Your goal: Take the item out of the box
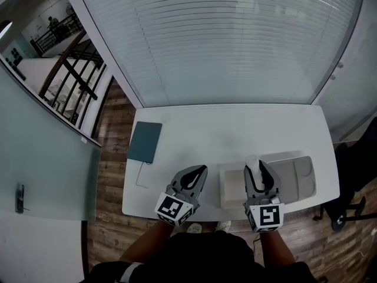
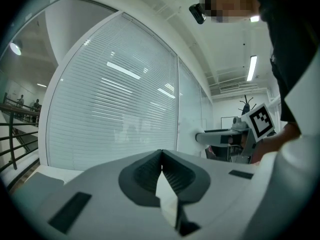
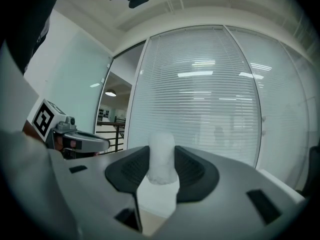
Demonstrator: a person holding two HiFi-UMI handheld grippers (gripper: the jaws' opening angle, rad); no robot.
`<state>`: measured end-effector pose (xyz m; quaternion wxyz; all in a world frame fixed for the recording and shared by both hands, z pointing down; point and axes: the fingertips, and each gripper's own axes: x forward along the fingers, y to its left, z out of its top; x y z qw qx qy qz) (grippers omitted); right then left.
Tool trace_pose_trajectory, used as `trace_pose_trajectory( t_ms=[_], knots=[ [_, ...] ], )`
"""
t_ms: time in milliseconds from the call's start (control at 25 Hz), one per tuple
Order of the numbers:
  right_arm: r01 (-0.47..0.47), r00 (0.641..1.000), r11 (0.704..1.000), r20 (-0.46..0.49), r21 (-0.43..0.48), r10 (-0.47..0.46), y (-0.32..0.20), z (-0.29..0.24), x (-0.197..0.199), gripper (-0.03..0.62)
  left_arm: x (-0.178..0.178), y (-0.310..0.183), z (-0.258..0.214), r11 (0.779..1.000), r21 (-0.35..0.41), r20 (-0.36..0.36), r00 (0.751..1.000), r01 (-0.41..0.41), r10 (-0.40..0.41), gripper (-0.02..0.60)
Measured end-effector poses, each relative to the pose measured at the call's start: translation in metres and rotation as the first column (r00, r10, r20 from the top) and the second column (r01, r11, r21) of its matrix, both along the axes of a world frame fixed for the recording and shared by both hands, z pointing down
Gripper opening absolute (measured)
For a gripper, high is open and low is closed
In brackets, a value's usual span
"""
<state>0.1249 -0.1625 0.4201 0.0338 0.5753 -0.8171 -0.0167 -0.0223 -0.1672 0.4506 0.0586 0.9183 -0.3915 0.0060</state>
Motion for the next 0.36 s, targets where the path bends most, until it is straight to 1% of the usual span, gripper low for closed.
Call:
trace_pose_trajectory(
  t_ms=[160,360],
  knots=[
    [-0.006,1.0,1.0,0.006,0.005,0.006,0.0047,-0.0048,0.0019,0.16,0.0043,0.0034,-0.001,1.0,0.004,0.002,1.0,-0.014,0.014,0.011],
    [-0.01,1.0,1.0,0.016,-0.023,0.011,0.0066,0.002,0.0035,0.158,-0.0013,0.0081,-0.0023,1.0,0.001,-0.002,1.0,0.003,-0.003,0.011]
  ],
)
